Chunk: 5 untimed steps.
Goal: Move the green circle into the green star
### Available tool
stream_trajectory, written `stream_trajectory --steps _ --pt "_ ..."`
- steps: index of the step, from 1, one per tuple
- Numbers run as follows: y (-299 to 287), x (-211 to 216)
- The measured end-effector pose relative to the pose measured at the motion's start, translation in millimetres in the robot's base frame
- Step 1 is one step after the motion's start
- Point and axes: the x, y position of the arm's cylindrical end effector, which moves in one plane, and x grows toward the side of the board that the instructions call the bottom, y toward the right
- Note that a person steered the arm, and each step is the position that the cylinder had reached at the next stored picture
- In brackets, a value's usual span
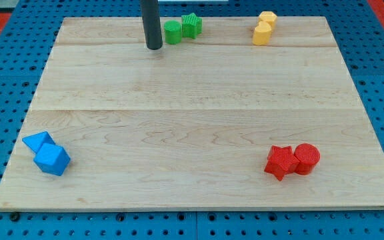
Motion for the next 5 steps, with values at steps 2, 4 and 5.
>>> stream_trajectory --steps 2,4,5 --pt "27 -7" --pt "36 -14" --pt "36 10"
